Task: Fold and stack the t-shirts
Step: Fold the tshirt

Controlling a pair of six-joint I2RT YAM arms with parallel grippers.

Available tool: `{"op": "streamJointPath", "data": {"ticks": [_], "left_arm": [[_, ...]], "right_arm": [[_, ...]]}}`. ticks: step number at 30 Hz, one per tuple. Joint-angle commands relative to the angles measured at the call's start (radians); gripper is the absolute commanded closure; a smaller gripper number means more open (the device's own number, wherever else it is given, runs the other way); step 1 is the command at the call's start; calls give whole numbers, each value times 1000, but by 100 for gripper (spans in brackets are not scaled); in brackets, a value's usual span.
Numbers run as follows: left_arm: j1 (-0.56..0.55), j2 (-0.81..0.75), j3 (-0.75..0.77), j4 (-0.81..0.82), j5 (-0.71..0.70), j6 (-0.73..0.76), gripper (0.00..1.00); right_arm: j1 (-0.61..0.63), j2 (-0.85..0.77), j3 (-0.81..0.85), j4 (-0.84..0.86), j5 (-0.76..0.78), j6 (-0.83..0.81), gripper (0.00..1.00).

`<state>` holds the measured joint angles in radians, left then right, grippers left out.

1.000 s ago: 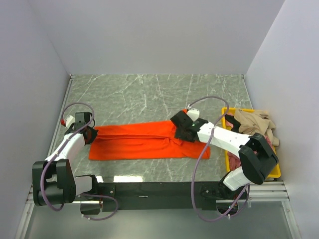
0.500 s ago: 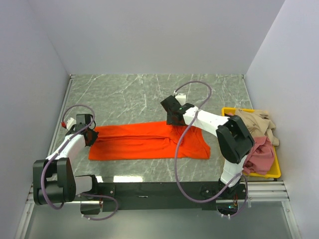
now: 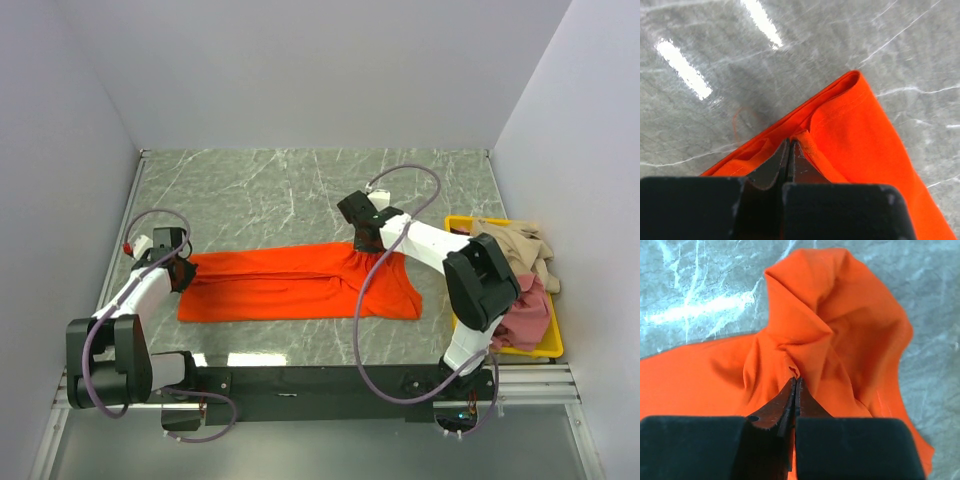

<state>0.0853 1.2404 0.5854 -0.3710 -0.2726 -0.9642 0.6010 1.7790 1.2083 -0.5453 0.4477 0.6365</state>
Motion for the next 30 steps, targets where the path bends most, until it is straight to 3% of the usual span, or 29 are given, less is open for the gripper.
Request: {"op": "streamJointPath", "data": {"ticks": [1,13,23,30], "left_arm": [[-2,5,65,4,-34,-8,100],[-2,102,208,-3,-69,1,99],[-2,90,169,-14,-85,4,100],[-2,142,221,-29,-94,5,99]], "right_arm": [[-15,-101,-24,-4,28,41,100],[-53,-302,-182,-68,-21,152,100],[-56,-487,-357,-97,-79,295,100],[-52,-526,-409,-133,-159,325,100]]}}
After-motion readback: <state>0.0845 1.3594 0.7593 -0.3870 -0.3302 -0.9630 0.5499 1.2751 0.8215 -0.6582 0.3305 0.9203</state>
